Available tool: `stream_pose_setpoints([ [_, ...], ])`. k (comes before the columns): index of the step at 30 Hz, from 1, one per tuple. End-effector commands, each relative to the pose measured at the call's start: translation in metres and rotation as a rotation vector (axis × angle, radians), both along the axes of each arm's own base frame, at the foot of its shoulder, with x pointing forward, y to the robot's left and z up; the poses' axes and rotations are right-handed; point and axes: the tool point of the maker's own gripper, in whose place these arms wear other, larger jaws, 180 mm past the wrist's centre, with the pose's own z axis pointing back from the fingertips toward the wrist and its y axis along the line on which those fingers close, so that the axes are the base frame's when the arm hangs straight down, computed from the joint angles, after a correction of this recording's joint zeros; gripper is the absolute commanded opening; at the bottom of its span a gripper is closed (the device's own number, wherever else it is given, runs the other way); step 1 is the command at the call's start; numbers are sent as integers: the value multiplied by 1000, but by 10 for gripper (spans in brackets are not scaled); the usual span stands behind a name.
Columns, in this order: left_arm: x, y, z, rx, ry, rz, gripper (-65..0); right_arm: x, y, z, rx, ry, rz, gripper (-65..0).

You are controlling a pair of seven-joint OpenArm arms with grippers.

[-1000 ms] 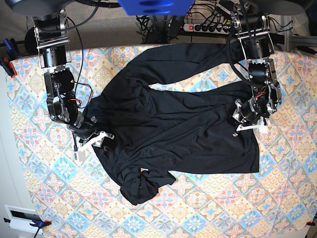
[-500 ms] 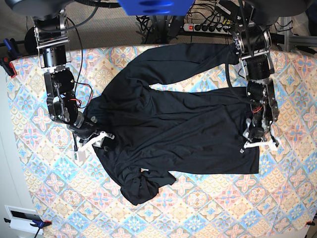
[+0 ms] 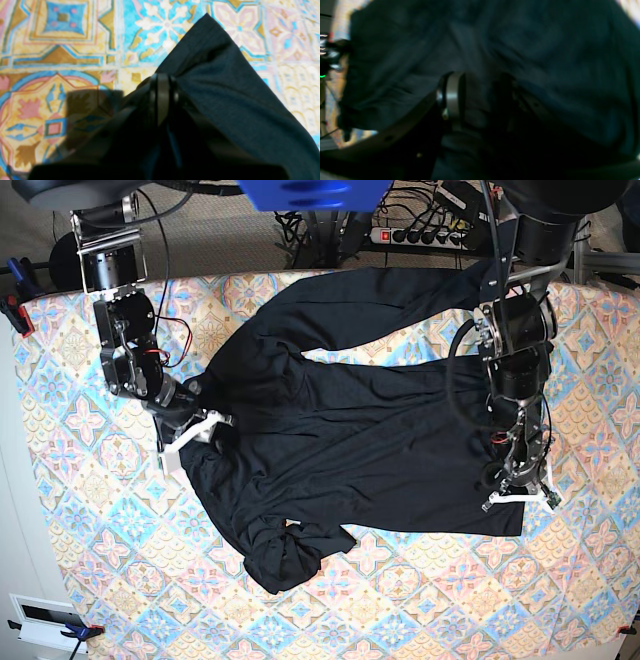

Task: Layout the t-shirt on the table in an organized manner, then fold the t-shirt properly
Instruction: 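Pull the held side edge with the left gripper outward to flatten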

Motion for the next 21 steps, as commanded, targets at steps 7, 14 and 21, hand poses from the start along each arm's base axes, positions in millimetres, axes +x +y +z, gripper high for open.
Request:
stream_pose_setpoints([
  [7,15,-14,6,11,8,-5,-646,18,15,61,24,-173,49,-432],
  [14,23,-34,15,-139,13,-30,-576,15,20,65,23,-172,74,-432],
  [21,0,-43,82,-417,-217,-129,-325,15,20,66,24,-174,72,-432],
])
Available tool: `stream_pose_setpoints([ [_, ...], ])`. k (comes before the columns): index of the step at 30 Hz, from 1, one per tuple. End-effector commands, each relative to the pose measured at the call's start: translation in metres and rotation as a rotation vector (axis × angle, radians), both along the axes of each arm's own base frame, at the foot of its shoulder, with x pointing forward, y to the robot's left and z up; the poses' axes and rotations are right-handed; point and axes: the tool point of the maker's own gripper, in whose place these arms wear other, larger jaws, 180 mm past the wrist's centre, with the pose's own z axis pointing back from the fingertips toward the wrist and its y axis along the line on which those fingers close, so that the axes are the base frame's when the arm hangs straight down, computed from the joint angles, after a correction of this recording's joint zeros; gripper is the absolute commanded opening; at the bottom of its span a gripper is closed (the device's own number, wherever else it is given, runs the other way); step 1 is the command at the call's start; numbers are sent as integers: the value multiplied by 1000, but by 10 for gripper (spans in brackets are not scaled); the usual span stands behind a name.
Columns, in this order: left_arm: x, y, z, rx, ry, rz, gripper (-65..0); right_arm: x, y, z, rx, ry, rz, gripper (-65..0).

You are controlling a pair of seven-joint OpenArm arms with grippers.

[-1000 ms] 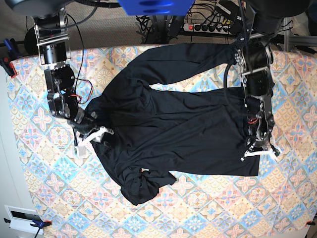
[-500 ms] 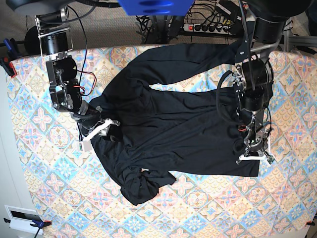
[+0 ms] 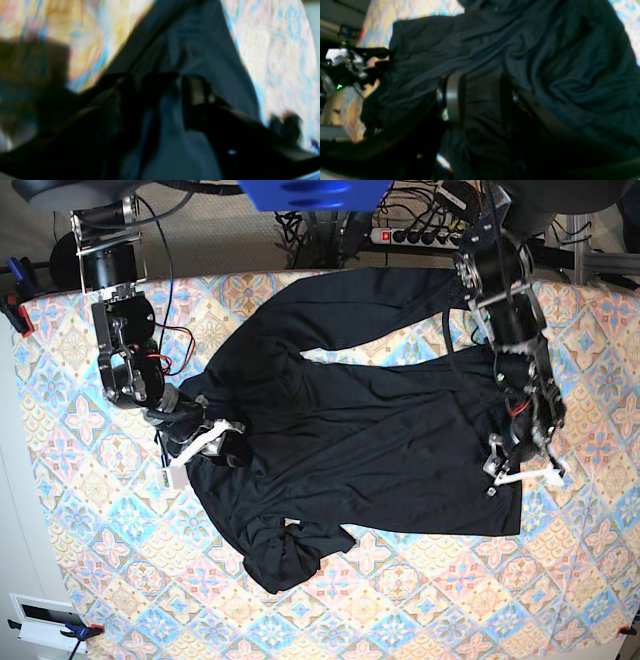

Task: Layout the t-shirt on the table in an organized manner, then fold the t-shirt properly
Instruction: 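Pull the held side edge with the left gripper outward to flatten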

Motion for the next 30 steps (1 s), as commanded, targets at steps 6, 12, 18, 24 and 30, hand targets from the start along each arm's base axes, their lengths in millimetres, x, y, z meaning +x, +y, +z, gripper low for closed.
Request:
stream_pose_setpoints([
  [6,-18,12,65,19,-159,-88,-257,11,-3,19,10,-61,-8,-432],
  [12,-53,29,55,72,-113,-102,-257,11,-2,19,10,-60,-6,-432],
  [18,-89,54,27,62,-35,-22,-257,11,-2,19,10,-60,-6,-432],
  [24,-102,66,-19,15,65,48,-257,10,3,27,12,-82,10,-432],
  [30,-99,74,-43,68,122,73,-257,5,7,29,16,-88,20,-432],
])
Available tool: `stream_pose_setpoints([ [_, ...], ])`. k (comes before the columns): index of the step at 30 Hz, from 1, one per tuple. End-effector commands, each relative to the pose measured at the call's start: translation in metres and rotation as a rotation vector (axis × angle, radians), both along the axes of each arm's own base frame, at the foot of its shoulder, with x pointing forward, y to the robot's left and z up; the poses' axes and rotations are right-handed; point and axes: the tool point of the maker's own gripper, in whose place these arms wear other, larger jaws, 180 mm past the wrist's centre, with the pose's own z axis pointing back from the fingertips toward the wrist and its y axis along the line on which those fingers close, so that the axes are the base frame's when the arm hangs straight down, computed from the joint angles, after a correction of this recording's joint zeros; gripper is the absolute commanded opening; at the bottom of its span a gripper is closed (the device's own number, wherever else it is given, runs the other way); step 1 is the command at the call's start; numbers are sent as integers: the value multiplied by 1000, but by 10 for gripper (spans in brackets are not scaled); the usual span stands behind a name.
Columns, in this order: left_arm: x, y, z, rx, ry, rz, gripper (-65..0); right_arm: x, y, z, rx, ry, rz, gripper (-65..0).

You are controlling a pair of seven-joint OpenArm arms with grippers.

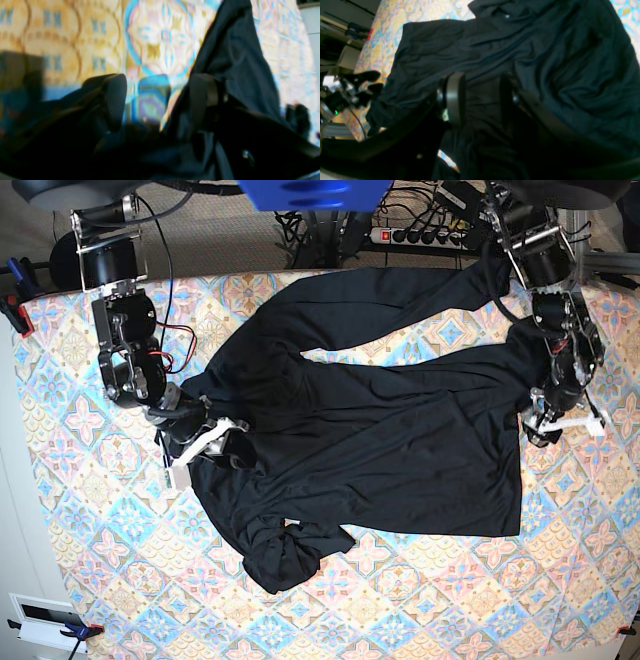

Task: Layout the t-shirt on the table in an organized manner, then fold the t-shirt properly
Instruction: 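Pull the held side edge with the left gripper outward to flatten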

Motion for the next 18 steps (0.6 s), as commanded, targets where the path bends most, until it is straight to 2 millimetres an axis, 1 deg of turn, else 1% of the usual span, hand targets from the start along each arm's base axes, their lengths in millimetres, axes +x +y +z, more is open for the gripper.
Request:
stream_pose_setpoints([
  [1,-7,-5,-13,-20,75,-4,-257,7,-1,16,10,-52,0,-432],
  [3,-2,-11,-17,-35,80,-13,-257,7,-1,16,10,-51,0,-432],
  [6,8,-20,-15,-43,75,-35,-257,5,-1,13,10,-44,0,-432],
  [7,11,-28,-16,-53,73,-46,-257,3,-2,11,10,-37,-2,-432],
  [9,17,-41,-17,-62,72,-75,-257,3,-1,13,11,-43,1,-432],
  [13,21,-64,-21,-73,94,-147,-257,3,0,17,13,-55,3,-432],
  [14,22,-74,-23,-90,95,-161,-257,3,0,17,13,-55,3,-432],
  [18,23,-93,-23,-178,87,-184,-257,4,-1,18,13,-56,1,-432],
])
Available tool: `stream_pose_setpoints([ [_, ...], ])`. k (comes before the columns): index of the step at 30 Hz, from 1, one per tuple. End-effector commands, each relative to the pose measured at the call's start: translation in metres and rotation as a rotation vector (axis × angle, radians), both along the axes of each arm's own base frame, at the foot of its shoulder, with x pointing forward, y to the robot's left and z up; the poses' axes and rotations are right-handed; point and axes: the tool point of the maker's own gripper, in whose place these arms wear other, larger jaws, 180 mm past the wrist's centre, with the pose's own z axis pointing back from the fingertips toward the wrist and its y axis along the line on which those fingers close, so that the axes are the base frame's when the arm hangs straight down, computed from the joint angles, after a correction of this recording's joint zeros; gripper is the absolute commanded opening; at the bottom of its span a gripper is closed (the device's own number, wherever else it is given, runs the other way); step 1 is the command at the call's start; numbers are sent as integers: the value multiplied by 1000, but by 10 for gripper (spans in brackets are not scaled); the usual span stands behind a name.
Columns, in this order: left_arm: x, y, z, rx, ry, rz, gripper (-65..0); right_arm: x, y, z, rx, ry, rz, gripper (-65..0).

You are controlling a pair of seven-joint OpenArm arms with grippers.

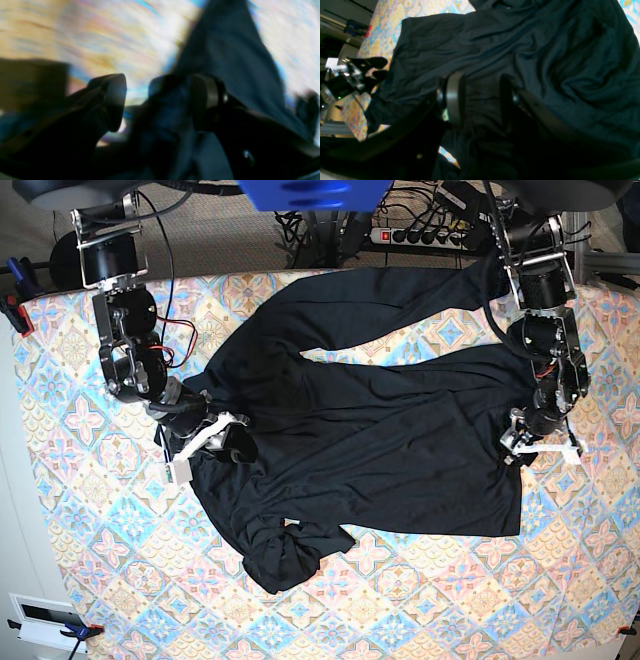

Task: Layout the t-shirt on the table in an organized manner, then fold the t-shirt properly
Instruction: 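Pull the held side edge with the left gripper outward to flatten, then regrasp the shirt edge with the left gripper and drag it outward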

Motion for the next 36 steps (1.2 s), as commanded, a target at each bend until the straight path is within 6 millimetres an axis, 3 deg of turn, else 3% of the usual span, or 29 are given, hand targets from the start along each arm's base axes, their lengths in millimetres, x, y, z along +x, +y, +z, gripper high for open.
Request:
stream_pose_setpoints([
  [1,-14,-24,-13,-114,82,-46,-257,10,-2,19,14,-62,-4,-432],
  [5,-11,-35,-8,-179,60,-65,-257,10,-2,19,14,-62,-4,-432],
  [12,-10,-33,-8,-172,55,-64,-273,10,-2,19,14,-62,-4,-432],
  [15,-10,-32,-8,-168,55,-63,-373,9,-1,19,13,-60,-2,-432],
  [19,-3,-17,-4,-115,3,-8,-636,9,-1,19,13,-60,0,-432],
  [20,0,-15,-2,-105,-9,2,-650,9,-1,19,13,-60,0,-432],
  [29,52,1,45,29,-109,-12,-650,9,0,18,13,-59,1,-432],
  [36,73,31,71,222,-183,32,-650,9,-1,18,13,-58,0,-432],
])
